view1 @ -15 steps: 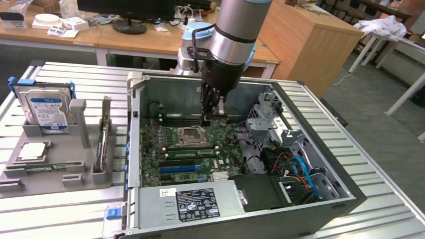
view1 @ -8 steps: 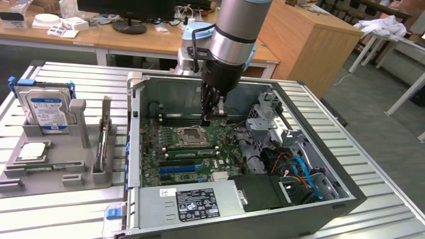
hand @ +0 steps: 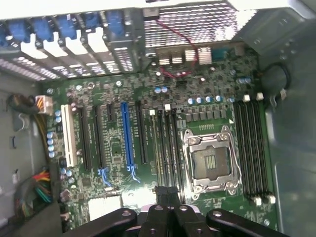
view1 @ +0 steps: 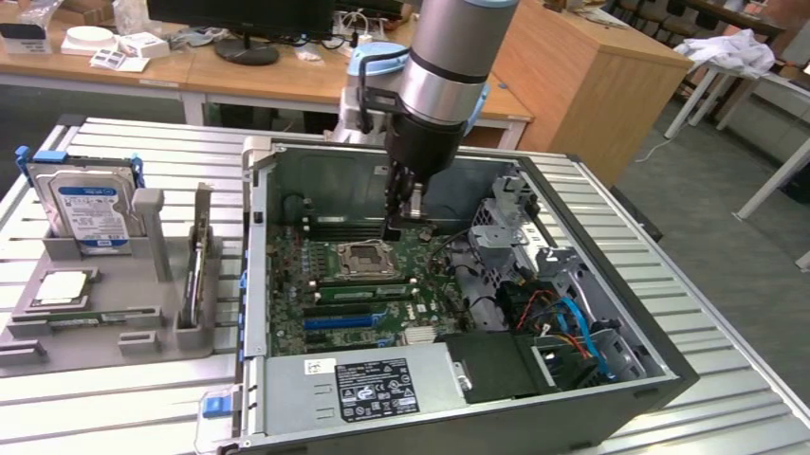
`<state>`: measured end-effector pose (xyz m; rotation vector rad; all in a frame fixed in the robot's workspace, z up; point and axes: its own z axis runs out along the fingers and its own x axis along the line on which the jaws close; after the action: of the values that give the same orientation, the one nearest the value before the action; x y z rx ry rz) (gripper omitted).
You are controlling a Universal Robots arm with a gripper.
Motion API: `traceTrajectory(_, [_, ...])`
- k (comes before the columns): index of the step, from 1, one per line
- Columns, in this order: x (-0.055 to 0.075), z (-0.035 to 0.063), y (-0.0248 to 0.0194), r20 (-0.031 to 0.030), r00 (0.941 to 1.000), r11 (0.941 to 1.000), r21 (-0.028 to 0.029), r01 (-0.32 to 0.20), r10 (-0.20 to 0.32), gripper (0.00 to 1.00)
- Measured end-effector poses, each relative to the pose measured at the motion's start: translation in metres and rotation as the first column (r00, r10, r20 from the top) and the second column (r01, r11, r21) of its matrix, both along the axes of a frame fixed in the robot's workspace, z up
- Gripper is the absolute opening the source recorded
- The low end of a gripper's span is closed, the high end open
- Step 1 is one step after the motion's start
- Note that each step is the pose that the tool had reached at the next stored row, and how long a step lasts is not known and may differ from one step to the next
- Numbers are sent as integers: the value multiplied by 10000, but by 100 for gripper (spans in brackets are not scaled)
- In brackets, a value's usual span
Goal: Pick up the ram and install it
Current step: 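Press down the ram until it locks into place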
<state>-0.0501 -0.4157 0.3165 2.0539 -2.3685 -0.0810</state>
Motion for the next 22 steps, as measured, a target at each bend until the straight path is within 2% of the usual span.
traceTrajectory(3, [0, -3, 0, 1, 9987, 9987, 0, 519, -519, 11])
traceTrajectory(6, [0, -6, 0, 0, 9943, 9943, 0, 1062, -1062, 11])
traceTrajectory(11, [0, -10, 0, 1, 9808, 9808, 1, 1952, -1952, 11])
traceTrajectory(16, [0, -15, 0, 0, 9593, 9593, 0, 2824, -2824, 11])
traceTrajectory(22, [0, -23, 0, 0, 9227, 9227, 0, 3855, -3855, 11])
